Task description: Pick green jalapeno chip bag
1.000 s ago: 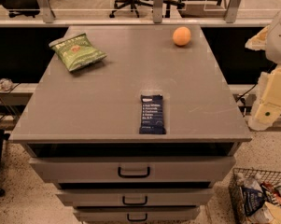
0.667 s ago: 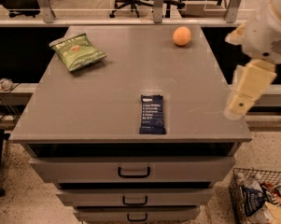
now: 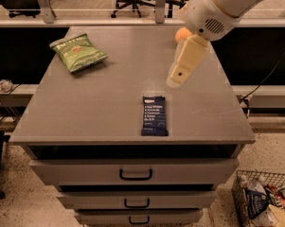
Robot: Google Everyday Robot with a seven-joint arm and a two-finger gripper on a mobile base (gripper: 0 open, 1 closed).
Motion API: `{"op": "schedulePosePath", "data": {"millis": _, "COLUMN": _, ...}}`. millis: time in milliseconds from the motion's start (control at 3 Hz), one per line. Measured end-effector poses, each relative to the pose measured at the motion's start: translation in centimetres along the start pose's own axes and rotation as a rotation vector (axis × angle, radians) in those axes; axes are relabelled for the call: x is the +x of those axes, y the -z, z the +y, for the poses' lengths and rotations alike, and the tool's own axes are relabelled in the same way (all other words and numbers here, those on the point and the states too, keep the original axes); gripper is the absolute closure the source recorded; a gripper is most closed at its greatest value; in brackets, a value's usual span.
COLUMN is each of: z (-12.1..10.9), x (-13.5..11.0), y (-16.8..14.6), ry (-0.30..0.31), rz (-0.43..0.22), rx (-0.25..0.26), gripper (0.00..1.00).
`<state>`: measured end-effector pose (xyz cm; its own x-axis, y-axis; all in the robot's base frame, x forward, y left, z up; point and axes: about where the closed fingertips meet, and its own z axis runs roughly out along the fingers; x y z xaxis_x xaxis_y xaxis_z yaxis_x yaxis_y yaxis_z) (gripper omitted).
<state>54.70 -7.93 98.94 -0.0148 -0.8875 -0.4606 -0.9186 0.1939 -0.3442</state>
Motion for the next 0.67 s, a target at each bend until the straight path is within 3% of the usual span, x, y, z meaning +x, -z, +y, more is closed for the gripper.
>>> {"op": "schedulePosePath", "data": {"millis": 667, "z": -0.1, "x": -1.0, "y": -1.2, "ry": -0.007, "rz": -0.035, "rx": -0.008, "gripper": 0.00}}
